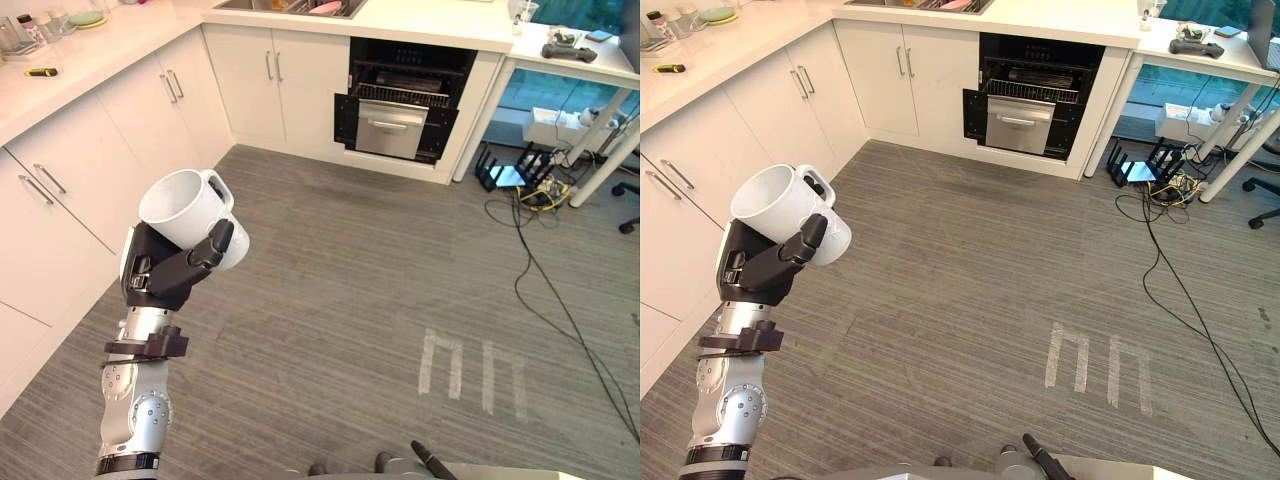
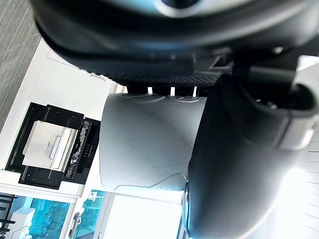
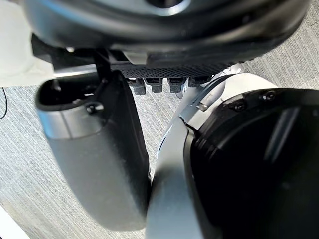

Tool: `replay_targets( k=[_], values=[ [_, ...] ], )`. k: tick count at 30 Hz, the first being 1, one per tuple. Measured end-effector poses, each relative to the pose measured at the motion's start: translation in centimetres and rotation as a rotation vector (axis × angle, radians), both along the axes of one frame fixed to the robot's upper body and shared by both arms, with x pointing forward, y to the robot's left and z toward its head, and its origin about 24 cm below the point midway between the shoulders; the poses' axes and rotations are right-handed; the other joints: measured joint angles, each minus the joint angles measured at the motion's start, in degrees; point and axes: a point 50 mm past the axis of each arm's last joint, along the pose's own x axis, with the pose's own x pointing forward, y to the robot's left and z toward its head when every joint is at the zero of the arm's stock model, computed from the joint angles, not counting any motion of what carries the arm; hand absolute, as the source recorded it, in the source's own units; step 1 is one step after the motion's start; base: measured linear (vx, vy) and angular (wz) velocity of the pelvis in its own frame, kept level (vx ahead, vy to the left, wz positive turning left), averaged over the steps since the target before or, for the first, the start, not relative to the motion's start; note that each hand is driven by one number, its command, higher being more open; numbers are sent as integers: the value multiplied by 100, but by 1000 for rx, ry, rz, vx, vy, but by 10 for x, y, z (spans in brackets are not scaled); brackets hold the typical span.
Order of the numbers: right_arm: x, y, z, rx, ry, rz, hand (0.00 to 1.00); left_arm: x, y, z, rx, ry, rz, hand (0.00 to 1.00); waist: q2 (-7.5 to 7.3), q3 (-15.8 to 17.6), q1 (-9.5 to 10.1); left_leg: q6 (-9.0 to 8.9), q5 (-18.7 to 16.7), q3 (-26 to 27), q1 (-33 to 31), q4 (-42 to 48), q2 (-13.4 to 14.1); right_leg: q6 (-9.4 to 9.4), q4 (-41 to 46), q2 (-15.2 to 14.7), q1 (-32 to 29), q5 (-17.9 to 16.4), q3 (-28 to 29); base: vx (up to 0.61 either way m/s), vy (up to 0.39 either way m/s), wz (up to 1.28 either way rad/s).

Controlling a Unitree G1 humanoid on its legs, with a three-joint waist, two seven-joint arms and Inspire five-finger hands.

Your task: Walk over to the sink, pick up the cup, carry it to the dishwasher, place the cup inside the dishwasher, then close the dishwasher door

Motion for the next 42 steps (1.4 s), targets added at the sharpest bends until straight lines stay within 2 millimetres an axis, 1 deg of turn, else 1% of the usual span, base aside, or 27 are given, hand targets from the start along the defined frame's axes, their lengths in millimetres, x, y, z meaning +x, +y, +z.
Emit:
replay_targets(
  k=[5,7,8,9,10,11,12,13,15,16,17,18,19,22,25,28,29,30,31,32,33,34,36,38,40,41,42],
  values=[
    [0,0,0,1,0,-3,100,2,-21,-14,-79,47,-21,0,-2,-1,-8,-7,-5,11,-81,58,-2,-14,3,-24,-81,7,-95,-2,0,-1],
    [7,1,1,6,-21,1,100,-1,-36,-28,-150,96,-15,0,-29,2,7,-30,-28,201,-229,106,-11,-107,574,-113,-488,-124,-296,-35,-3,-25],
    [12,2,1,15,-39,-6,100,-2,-46,-40,-181,152,-7,0,-60,19,-3,-4,-45,353,-333,194,-31,-134,1023,-211,-803,-207,-397,-75,-5,-40],
    [17,3,2,20,-55,-7,100,-1,-56,-53,-194,224,-10,0,-66,48,-5,174,-148,487,-382,326,-5,-191,1646,-316,-1062,-381,-593,-105,-23,-44],
    [25,6,3,35,-77,-20,100,-1,-63,-67,-196,296,-7,0,-200,212,-55,384,-349,624,-317,647,-78,-543,3335,-809,-1432,-670,-959,-80,-32,-25],
    [27,6,3,44,-87,-41,100,-2,-69,-76,-202,341,-8,0,-230,267,-127,424,-497,617,-314,897,-100,-711,4155,-1100,-1567,-651,-1117,-59,-35,-3],
    [29,6,3,60,-104,-82,100,-4,-80,-93,-220,434,-9,0,-241,333,-244,453,-810,585,-418,1401,-93,-1126,5023,-1429,-1680,-196,-1152,-43,1,4],
    [34,6,4,66,-122,-88,100,-7,-87,-105,-213,498,-18,0,-252,415,-292,459,-1070,615,-439,1618,-93,-1232,5168,-1452,-1662,46,-995,-44,15,3],
    [35,1,5,62,-136,-95,100,-10,-96,-118,-182,570,-48,0,-215,474,-366,457,-1077,563,-336,1551,-120,-1283,5337,-1303,-1822,499,-664,9,11,12],
    [31,1,5,64,-136,-111,100,-13,-101,-124,-153,600,-71,0,-148,544,-406,520,-1030,383,-118,1473,-72,-1202,5575,-969,-1978,959,-296,54,15,27],
    [30,2,5,66,-135,-112,100,-13,-102,-124,-149,602,-75,0,-132,553,-411,515,-1034,346,-82,1484,-56,-1128,5611,-859,-2010,845,-207,89,-1,41],
    [28,7,5,65,-147,-117,100,-12,-102,-123,-132,596,-79,0,-99,578,-396,493,-1078,229,5,1475,8,-714,5359,-449,-2022,3,-61,110,-26,46],
    [26,9,6,58,-155,-110,100,-6,-103,-119,-127,573,-85,0,-103,570,-383,488,-1120,108,27,1465,7,-581,4588,-212,-2023,-379,-115,117,-30,53],
    [17,9,6,53,-126,-125,100,13,-106,-101,-118,496,-104,0,-123,550,-281,487,-1284,-110,187,1448,-178,-379,2305,-47,-2031,-433,-488,212,-12,45],
    [3,7,6,44,-84,-150,100,16,-106,-97,-148,477,-108,0,6,353,-316,359,-1675,-454,595,1473,-215,-558,2122,34,-2010,-21,-546,400,-41,45],
    [-3,3,7,26,-58,-175,100,18,-111,-91,-167,450,-106,0,233,79,-315,126,-1748,-606,803,1466,-62,-644,2655,-13,-1983,-352,-705,602,-100,50],
    [0,-1,8,17,-55,-175,100,18,-116,-88,-167,443,-105,0,220,55,-321,-203,-1532,-409,649,1909,-14,-716,2762,-125,-1887,-481,-828,601,-107,56],
    [0,-5,9,2,-54,-171,100,18,-123,-88,-169,446,-112,0,208,64,-355,-327,-1101,-72,532,2410,24,-831,3018,-314,-1763,-577,-1083,705,-138,55],
    [-1,-7,9,-5,-54,-168,100,18,-126,-88,-166,445,-112,0,184,87,-362,-408,-894,108,459,2736,80,-743,3131,-348,-1745,-687,-1217,603,-166,43],
    [-4,-8,9,-16,-46,-151,100,16,-126,-87,-147,435,-98,0,242,-6,-318,-627,-561,482,164,3704,371,-752,2583,-242,-1346,-870,-1297,437,-166,24],
    [-6,-9,9,-32,-39,-125,100,16,-127,-86,-137,433,-87,0,382,-32,-313,-593,47,759,-245,4821,863,-786,2410,-60,-1015,-1146,-1392,560,-145,11],
    [-6,-10,9,-42,-38,-107,100,16,-125,-86,-130,433,-81,0,451,-60,-293,-495,197,888,-448,5282,1123,-835,2340,34,-886,-1213,-1409,519,-80,1],
    [9,-11,9,-55,-69,-93,100,18,-112,-83,-92,427,-47,0,312,35,-292,-226,-171,1112,-1150,6296,1636,-738,1955,59,-153,-1344,-1404,453,-39,-4],
    [19,-12,11,-66,-103,-87,100,18,-105,-81,-78,429,-35,0,154,137,-155,-169,-480,1353,-1464,5917,1762,-663,1436,-30,502,-1300,-1312,473,-1,-23],
    [45,-19,19,-108,-195,-41,100,15,-99,-70,-73,384,-17,0,86,192,6,-140,-671,1814,-1894,4764,1817,-624,1058,-159,968,-1278,-1217,529,75,-32],
    [56,-20,23,-123,-233,-18,100,12,-97,-66,-68,363,-9,0,67,204,18,-165,-654,1891,-1987,4198,1743,-623,1002,-221,1068,-1277,-1195,489,143,-30],
    [79,-21,32,-157,-308,39,100,5,-94,-59,-53,333,3,0,33,224,61,-231,-441,1866,-2098,2839,1440,-596,1029,-382,1165,-1292,-1091,485,201,-51]
  ],
)
